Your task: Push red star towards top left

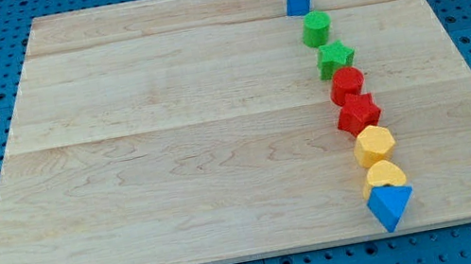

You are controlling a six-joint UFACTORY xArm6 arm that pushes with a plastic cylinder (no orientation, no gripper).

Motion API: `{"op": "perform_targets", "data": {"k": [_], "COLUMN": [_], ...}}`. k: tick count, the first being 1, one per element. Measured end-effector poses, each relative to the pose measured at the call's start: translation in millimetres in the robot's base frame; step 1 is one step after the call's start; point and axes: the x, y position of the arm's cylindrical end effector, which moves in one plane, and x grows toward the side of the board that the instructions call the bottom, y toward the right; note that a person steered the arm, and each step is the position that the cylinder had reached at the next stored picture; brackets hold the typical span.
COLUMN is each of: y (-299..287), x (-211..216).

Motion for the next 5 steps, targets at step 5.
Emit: {"op": "perform_targets", "data": {"k": [5], "y": [-13.9], "x": [-0.2]}}
